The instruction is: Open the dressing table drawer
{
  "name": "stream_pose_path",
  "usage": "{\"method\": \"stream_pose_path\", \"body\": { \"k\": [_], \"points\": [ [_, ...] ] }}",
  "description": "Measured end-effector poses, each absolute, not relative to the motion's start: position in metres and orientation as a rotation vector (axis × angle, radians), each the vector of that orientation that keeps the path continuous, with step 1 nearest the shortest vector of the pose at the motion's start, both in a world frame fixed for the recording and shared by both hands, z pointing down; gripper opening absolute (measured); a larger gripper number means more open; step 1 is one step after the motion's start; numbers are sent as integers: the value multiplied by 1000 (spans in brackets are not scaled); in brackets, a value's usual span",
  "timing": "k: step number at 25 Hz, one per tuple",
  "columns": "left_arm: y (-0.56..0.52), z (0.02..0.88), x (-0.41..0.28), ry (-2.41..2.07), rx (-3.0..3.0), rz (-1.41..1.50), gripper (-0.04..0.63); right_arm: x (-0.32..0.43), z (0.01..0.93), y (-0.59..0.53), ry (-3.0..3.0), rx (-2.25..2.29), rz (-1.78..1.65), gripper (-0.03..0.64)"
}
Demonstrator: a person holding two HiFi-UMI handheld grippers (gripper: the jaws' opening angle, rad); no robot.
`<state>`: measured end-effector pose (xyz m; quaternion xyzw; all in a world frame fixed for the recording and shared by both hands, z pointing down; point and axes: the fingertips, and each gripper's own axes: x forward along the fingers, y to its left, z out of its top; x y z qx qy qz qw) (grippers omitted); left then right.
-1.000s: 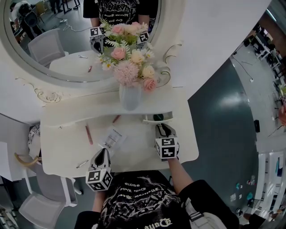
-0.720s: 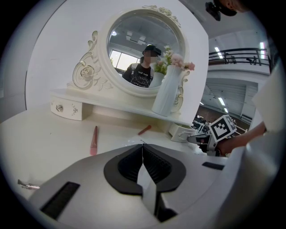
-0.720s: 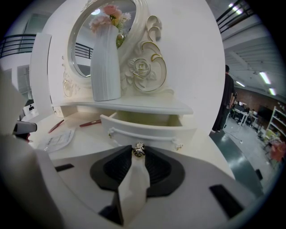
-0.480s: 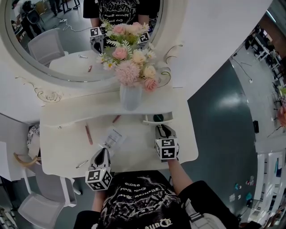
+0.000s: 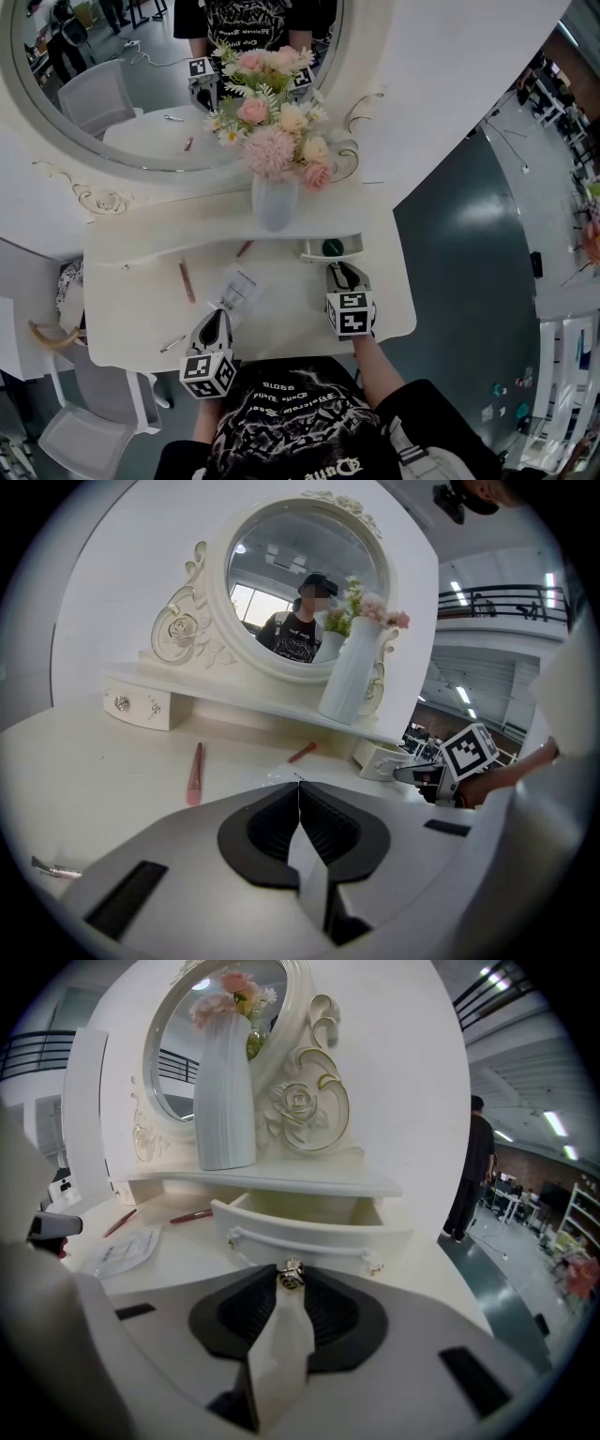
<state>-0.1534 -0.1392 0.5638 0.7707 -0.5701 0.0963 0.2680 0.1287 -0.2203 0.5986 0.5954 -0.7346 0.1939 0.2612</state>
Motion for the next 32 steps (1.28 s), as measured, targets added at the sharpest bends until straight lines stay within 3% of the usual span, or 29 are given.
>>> {"method": "stream_pose_path", "body": {
  "k": [32],
  "points": [
    [-138, 564, -156, -1537, 2078, 244, 17, 128, 599, -210, -1981, 1608, 531, 100]
  ]
}}
